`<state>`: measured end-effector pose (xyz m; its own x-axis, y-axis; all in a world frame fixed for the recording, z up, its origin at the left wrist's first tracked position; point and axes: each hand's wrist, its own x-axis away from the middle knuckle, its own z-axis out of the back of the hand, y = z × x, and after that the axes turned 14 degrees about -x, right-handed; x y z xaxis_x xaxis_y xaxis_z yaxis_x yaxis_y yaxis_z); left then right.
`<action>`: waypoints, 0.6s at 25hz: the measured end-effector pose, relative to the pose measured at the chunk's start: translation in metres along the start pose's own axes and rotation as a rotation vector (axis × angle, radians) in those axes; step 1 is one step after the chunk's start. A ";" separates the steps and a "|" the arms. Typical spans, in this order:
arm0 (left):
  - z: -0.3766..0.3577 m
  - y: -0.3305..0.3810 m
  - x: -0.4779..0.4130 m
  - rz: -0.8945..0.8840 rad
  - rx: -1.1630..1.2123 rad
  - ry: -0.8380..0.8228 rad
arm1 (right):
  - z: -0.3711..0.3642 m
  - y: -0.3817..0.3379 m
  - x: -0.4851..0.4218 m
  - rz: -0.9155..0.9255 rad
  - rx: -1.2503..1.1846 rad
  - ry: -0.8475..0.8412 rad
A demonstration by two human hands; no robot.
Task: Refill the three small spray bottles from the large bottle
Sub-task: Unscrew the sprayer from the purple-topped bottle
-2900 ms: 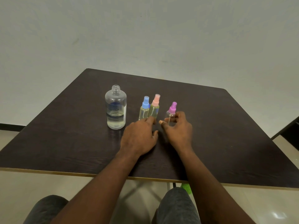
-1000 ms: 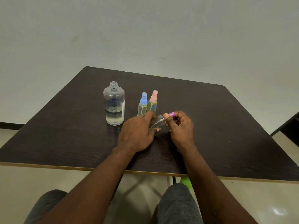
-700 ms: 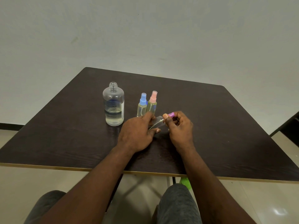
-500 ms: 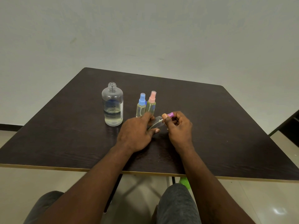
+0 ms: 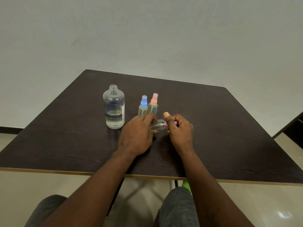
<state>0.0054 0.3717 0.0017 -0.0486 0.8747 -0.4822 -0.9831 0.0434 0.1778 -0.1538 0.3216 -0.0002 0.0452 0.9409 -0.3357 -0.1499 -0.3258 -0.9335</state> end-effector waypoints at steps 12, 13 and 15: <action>-0.001 0.002 -0.001 0.079 -0.100 0.013 | -0.005 -0.002 0.000 -0.001 0.177 -0.053; -0.001 0.002 -0.001 0.081 -0.101 -0.001 | -0.004 -0.001 0.000 0.002 0.185 -0.057; -0.001 0.002 -0.001 0.080 -0.105 -0.022 | -0.004 0.000 0.000 0.005 0.199 -0.062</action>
<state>0.0034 0.3703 0.0016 -0.1250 0.8836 -0.4513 -0.9894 -0.0769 0.1235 -0.1498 0.3216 -0.0007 -0.0156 0.9453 -0.3257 -0.3426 -0.3111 -0.8865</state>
